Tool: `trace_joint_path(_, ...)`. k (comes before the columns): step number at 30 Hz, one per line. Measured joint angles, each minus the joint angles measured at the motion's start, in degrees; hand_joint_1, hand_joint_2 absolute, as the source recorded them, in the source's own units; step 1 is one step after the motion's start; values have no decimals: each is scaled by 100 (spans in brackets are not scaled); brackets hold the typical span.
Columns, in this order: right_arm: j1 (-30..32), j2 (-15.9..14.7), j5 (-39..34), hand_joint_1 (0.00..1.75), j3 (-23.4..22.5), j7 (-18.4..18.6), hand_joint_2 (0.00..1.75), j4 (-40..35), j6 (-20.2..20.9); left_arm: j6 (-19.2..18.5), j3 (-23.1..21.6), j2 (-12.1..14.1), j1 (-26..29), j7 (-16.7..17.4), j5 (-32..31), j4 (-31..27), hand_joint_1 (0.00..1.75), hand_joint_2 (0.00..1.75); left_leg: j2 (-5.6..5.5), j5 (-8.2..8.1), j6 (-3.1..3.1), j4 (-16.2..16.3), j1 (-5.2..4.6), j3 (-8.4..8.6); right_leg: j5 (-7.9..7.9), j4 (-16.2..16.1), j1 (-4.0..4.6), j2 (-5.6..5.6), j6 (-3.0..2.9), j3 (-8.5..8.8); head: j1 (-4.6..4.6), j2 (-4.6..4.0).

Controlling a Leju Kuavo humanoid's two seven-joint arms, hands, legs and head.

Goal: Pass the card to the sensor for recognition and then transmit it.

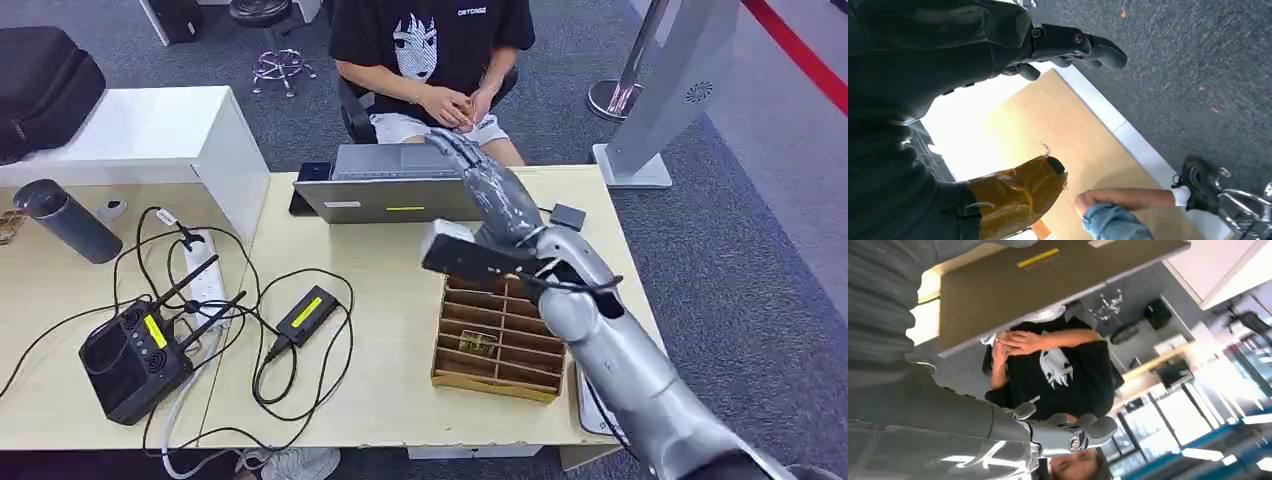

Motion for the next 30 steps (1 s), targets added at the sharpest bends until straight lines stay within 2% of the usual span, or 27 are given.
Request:
trace_joint_path(3, 743, -274, 226, 0, -134, -116, 175, -581, -228, 57, 2, -31, 32, -42, 7, 0, 0, 175, 2, -4, 2, -2, -3, -5, -1, 1, 0, 3, -1, -4, -2, 0)
trace_joint_path(8, 1230, -495, 446, 0, -276, -147, 175, -1089, -280, 83, 2, -39, 31, -57, -7, 0, 0, 175, 6, -7, 2, -2, -3, 3, -3, 1, 0, 7, -1, -1, -4, 0)
trace_joint_path(11, 1740, -624, 932, 0, -365, -256, 175, -1377, -727, 158, 4, -59, 52, -109, -28, 0, 0, 175, -7, -7, 2, -2, -3, 2, -8, 1, 0, -9, 2, 6, 0, 0)
trace_joint_path(15, 2415, -657, 1471, 0, -444, -418, 175, -1540, -1578, 280, 4, -81, 62, -243, -107, -2, 0, 175, -6, -10, 6, -2, -5, 2, -9, 0, -1, -8, 2, 6, -2, 0)
trace_joint_path(18, 2778, -650, 1825, 0, -422, -407, 175, -1540, -1871, 332, 4, -85, 70, -282, -116, -2, 0, 175, -6, -12, 7, -4, -6, 0, -12, 0, -2, -7, 6, 5, -2, 0)
trace_joint_path(26, 2882, -480, 2785, 0, -202, 95, 175, -1062, -2260, 363, -122, -81, 69, -337, -116, -2, 0, 175, -2, -9, 6, -5, -5, 1, -12, 2, -2, -7, 7, 8, -2, 0)
trace_joint_path(30, 2720, -346, 2978, 0, 13, 238, 175, -714, -2331, 343, -230, -74, 56, -337, -116, -4, 0, 175, -2, -9, 6, -4, -5, 3, -11, 3, -2, -6, 6, 8, -4, 0)
